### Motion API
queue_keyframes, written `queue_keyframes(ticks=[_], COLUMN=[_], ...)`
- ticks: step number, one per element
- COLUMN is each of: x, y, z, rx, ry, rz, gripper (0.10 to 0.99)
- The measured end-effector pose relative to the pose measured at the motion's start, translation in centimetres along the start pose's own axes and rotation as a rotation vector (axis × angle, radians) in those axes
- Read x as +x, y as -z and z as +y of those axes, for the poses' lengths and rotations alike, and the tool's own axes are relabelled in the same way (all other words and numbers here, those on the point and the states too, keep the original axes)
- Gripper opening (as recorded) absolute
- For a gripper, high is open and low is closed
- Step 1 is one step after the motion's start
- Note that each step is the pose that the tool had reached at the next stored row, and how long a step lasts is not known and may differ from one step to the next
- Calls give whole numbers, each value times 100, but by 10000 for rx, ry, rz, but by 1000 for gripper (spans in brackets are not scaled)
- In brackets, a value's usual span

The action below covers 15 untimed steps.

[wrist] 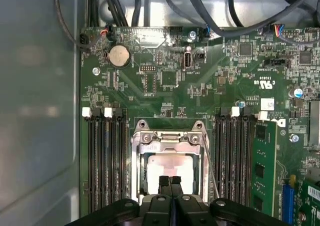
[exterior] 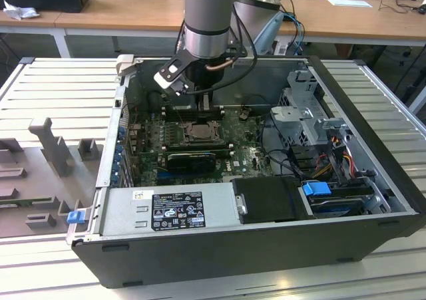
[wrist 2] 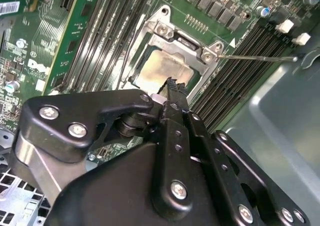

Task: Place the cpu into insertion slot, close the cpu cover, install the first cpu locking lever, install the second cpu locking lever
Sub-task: 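Install the first cpu locking lever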

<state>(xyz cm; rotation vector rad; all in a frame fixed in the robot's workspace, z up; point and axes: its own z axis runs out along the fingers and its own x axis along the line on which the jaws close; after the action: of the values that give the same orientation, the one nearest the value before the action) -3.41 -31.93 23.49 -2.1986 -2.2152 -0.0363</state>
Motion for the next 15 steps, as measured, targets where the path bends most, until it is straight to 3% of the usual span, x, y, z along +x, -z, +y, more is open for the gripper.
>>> queue_keyframes(ticks=[12,15], x=[0,2], y=[32,79], z=[-1,-1], rx=[1,0], ry=[0,0], rz=[13,16], gripper=[106,106])
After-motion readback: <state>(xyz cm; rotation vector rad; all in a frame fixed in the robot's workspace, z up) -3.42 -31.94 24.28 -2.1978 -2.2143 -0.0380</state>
